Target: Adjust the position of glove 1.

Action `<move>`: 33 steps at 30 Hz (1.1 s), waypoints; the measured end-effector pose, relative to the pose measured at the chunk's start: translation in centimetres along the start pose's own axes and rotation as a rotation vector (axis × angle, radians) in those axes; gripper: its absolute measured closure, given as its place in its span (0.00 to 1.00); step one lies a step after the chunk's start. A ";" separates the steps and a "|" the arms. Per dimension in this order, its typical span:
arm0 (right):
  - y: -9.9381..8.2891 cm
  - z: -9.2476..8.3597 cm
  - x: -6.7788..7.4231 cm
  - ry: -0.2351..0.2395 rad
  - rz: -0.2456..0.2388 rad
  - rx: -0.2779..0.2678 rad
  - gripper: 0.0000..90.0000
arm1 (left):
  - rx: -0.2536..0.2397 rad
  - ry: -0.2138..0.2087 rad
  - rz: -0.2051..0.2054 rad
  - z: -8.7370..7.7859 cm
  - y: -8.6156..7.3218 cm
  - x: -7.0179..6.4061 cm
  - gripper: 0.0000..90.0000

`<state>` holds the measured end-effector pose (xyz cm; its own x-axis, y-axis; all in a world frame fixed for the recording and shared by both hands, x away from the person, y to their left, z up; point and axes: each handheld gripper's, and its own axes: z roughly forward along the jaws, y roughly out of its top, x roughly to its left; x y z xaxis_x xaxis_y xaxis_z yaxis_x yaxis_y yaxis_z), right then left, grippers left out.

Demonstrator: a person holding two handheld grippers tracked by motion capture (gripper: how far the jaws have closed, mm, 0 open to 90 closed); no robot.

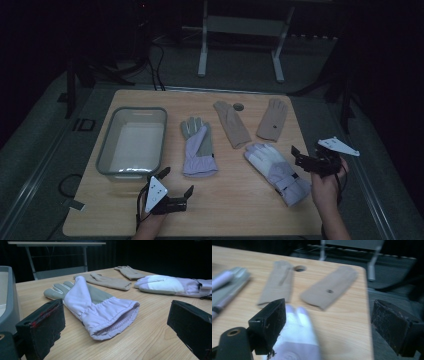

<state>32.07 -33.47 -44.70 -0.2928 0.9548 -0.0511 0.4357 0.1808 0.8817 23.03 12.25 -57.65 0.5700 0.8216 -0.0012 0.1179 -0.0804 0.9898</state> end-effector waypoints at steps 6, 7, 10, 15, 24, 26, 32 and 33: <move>1.7 1.4 2.8 0.098 -0.039 0.020 0.14 | -0.003 -0.001 -0.006 0.0 0.0 0.1 0.02; 2.0 1.6 3.4 0.117 -0.047 0.027 0.14 | -0.003 0.000 -0.006 0.0 0.0 0.1 0.02; 2.7 2.4 4.9 0.177 -0.057 0.036 0.14 | -0.002 -0.002 -0.005 0.0 0.0 0.1 0.02; 3.9 3.3 7.4 0.227 -0.071 0.031 0.14 | -0.002 -0.002 -0.007 0.0 0.0 0.1 0.02; 5.5 6.1 12.1 0.326 -0.168 0.046 0.13 | -0.001 -0.007 -0.009 0.0 0.0 0.1 0.02; 5.7 7.1 13.1 0.354 -0.171 0.067 0.13 | -0.003 -0.009 -0.010 0.0 0.0 0.1 0.02; 5.9 10.2 16.5 0.413 -0.188 0.161 0.13 | -0.002 -0.016 -0.011 0.0 0.0 0.1 0.02; 5.9 10.6 17.1 0.419 -0.189 0.168 0.14 | -0.002 -0.018 -0.013 0.0 0.0 0.2 0.02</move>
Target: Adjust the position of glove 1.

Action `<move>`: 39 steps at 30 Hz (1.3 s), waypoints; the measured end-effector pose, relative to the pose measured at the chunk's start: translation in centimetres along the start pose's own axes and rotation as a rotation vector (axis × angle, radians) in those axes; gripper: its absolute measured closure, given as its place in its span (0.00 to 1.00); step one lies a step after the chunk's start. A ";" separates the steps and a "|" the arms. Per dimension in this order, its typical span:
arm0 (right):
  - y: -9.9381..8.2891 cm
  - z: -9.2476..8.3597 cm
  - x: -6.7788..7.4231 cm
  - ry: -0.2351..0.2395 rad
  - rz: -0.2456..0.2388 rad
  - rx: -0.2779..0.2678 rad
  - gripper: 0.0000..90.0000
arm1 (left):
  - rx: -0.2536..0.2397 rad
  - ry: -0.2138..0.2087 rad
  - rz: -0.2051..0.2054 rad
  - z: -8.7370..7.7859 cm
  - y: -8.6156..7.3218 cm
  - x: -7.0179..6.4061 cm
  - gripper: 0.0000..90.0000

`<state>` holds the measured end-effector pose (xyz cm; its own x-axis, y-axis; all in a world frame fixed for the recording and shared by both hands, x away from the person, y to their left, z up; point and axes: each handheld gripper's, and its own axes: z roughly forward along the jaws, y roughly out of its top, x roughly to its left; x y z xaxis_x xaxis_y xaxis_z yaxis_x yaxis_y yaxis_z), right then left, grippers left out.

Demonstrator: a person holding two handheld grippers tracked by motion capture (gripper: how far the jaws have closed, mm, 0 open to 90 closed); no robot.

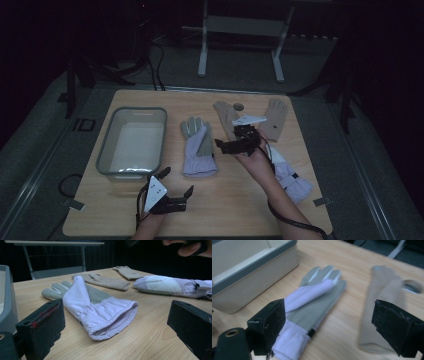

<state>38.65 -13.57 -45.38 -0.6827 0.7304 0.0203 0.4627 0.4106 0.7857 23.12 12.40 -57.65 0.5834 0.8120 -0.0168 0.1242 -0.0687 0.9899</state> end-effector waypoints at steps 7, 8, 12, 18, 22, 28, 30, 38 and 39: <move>1.1 4.5 2.2 0.009 0.012 0.040 0.16 | -0.001 -0.008 0.003 0.0 0.0 0.0 0.02; 1.2 5.2 2.4 -0.001 0.019 0.045 0.16 | -0.002 -0.009 0.001 0.0 0.0 0.0 0.02; 1.3 7.9 3.0 -0.028 0.039 0.090 0.18 | -0.001 -0.012 -0.001 0.0 0.0 0.0 0.02; 0.1 11.5 3.2 -0.060 0.049 0.176 0.18 | 0.005 -0.021 -0.003 0.0 0.0 0.1 0.02; -1.0 12.8 3.7 -0.080 0.039 0.203 0.18 | 0.007 -0.021 -0.003 0.1 0.0 0.1 0.02; -1.9 13.2 3.9 -0.066 0.029 0.200 0.30 | 0.008 -0.027 -0.004 0.0 0.0 0.1 0.02; -2.1 13.2 3.9 -0.048 0.012 0.186 0.36 | 0.010 -0.028 -0.005 0.0 0.0 0.1 0.02; -2.0 12.3 3.7 0.020 -0.016 0.178 0.80 | 0.010 -0.027 -0.006 0.0 0.0 0.1 0.02; -1.8 12.1 3.7 0.029 -0.015 0.182 0.82 | 0.010 -0.028 -0.006 0.0 0.0 0.1 0.02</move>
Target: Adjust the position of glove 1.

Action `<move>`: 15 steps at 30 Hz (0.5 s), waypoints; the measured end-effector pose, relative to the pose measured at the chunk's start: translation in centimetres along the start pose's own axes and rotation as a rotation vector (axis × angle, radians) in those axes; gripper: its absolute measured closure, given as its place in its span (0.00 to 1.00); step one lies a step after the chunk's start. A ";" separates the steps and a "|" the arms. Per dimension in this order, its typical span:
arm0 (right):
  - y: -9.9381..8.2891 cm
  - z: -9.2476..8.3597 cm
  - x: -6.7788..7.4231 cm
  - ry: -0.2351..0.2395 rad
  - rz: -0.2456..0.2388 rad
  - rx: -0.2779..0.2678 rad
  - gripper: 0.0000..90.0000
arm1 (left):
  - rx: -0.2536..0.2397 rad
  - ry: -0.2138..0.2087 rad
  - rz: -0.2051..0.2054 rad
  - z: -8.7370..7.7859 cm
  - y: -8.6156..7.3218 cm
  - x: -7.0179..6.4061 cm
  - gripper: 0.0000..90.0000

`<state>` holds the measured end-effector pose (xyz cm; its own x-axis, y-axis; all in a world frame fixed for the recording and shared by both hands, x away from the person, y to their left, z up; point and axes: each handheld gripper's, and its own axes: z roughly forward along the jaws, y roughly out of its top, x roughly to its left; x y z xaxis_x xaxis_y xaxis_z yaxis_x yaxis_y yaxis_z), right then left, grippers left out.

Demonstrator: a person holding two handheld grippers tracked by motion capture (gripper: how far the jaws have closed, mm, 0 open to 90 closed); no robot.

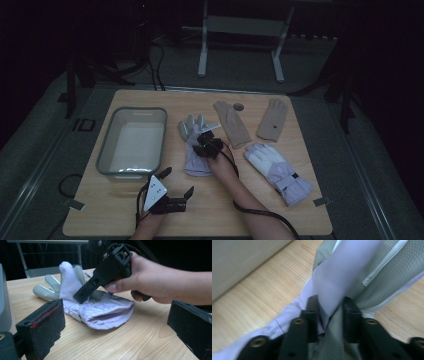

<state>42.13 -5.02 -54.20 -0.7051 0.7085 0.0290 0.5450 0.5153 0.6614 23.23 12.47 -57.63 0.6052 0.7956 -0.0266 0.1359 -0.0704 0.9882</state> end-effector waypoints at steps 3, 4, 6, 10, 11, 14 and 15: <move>0.1 -0.8 -0.1 0.019 -0.028 0.006 0.84 | -0.001 -0.001 0.000 0.0 0.0 0.0 0.02; 0.1 -0.8 -0.1 0.019 -0.028 0.006 0.84 | -0.001 -0.001 0.000 0.0 0.0 0.0 0.02; 0.0 -1.9 -0.3 0.012 -0.060 0.008 0.84 | 0.000 -0.002 0.000 0.0 0.0 0.0 0.02; -0.2 -3.9 -0.7 0.040 -0.098 -0.007 0.84 | -0.001 0.000 -0.002 0.0 0.0 0.0 0.02; -0.3 -4.5 -0.7 0.048 -0.109 -0.006 0.84 | -0.003 0.001 -0.003 0.0 0.0 0.0 0.02; -0.9 -6.2 -0.9 0.082 -0.139 -0.016 0.84 | -0.003 0.003 -0.002 0.0 0.0 0.0 0.02; -1.1 -6.6 -1.0 0.082 -0.138 -0.017 0.84 | -0.003 0.002 -0.002 0.0 0.0 0.0 0.02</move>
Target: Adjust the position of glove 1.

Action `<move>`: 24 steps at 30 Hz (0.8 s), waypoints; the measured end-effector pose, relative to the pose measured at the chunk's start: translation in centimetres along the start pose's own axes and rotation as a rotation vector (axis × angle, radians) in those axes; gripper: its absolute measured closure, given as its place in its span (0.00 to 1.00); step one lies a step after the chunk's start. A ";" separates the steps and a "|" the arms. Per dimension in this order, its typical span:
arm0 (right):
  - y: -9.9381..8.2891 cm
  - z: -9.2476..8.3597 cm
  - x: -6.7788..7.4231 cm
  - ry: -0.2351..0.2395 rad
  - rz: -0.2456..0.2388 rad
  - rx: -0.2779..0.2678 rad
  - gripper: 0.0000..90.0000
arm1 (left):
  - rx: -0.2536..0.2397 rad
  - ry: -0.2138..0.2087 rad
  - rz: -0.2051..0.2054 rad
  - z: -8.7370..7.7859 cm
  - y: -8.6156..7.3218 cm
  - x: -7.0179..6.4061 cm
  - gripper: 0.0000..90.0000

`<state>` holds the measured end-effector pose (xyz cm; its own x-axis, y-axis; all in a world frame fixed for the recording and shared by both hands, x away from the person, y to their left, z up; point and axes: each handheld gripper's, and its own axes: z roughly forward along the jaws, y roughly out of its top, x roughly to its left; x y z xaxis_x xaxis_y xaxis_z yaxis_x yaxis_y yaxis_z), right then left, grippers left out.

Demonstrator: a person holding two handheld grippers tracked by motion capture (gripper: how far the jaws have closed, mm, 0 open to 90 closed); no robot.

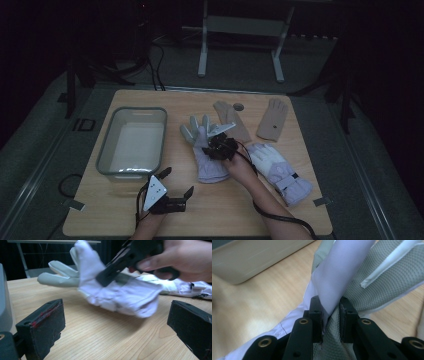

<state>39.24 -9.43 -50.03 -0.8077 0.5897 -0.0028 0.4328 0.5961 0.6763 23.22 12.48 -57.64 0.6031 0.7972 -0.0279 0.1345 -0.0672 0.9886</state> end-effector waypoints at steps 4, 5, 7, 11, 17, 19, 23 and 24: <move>-1.1 -1.8 0.3 0.006 0.024 -0.016 0.84 | 0.002 0.001 0.002 0.0 0.0 0.0 0.02; -1.4 -2.1 0.4 -0.007 0.035 -0.014 0.84 | 0.001 0.002 0.001 0.0 0.0 0.0 0.02; -2.1 -2.7 0.9 -0.015 0.078 -0.029 0.84 | 0.003 0.002 0.002 0.0 0.0 0.0 0.02; -3.2 -2.7 1.8 -0.073 0.117 -0.022 0.84 | 0.003 0.003 0.004 0.0 0.0 -0.1 0.02; -4.4 -1.3 2.7 -0.125 0.199 -0.024 0.84 | 0.003 0.003 0.006 0.0 0.0 -0.1 0.02; -4.7 -0.7 3.1 -0.114 0.190 -0.018 0.82 | 0.003 0.002 0.007 0.0 0.0 -0.1 0.02; -5.7 0.6 3.0 -0.127 0.218 -0.012 0.69 | 0.003 0.000 0.007 0.0 0.0 -0.1 0.02; -5.9 0.7 3.0 -0.130 0.228 -0.017 0.66 | 0.004 -0.001 0.008 0.0 0.0 -0.1 0.02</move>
<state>34.54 -10.82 -54.53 -0.6312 0.7735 0.0575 0.5901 0.4308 0.6828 23.20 12.41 -57.63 0.6047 0.7962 -0.0197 0.1326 -0.0762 0.9882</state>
